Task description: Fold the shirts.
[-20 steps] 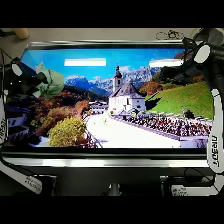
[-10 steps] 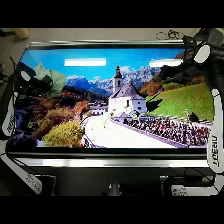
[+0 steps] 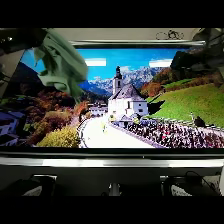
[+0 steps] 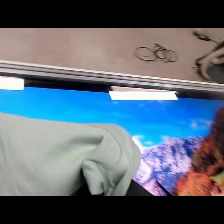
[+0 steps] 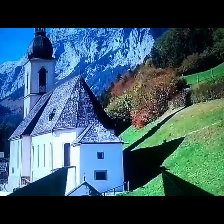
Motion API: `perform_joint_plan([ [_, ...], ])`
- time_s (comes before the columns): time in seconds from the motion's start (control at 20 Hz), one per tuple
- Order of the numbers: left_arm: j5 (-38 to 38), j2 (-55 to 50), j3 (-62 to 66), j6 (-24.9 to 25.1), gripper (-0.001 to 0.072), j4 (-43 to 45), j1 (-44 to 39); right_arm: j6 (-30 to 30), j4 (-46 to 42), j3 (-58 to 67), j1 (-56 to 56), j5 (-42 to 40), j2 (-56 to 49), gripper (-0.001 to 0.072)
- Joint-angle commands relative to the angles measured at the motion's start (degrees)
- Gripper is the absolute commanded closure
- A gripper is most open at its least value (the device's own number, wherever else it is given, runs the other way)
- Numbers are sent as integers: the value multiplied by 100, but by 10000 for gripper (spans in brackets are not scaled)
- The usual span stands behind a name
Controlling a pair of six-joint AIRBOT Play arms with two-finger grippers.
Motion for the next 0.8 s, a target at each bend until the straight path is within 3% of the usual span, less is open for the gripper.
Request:
perform_joint_plan([
  [0.0,-31,1375,-1316,-643,676,525,-1366,-15,-103,17,4,868,909,87],
  [0.15,186,1635,-3259,-1969,677,1362,-1987,2,-210,13,4,1679,1209,88],
  [0.25,1003,1449,-4577,-2463,676,1360,-2170,24,-201,-201,4,1825,1123,88],
  [0.35,1696,1027,-5499,-3294,676,1300,-2218,24,-138,-498,4,1755,879,87],
  [0.45,1720,564,-5639,-3469,632,1025,-2149,17,94,-752,4,1655,520,87],
  [0.5,1676,468,-5532,-3268,336,837,-2076,-52,337,-811,4,1683,323,86],
  [0.55,1539,490,-5362,-3018,-13,778,-1976,-94,538,-824,4,1742,162,82],
  [0.65,680,629,-4817,-2184,-13,793,-1558,-181,715,-852,4,1908,-68,37],
  [0.75,-435,787,-4391,-1399,-13,1032,-994,-192,726,-1292,4,1943,-114,37],
])
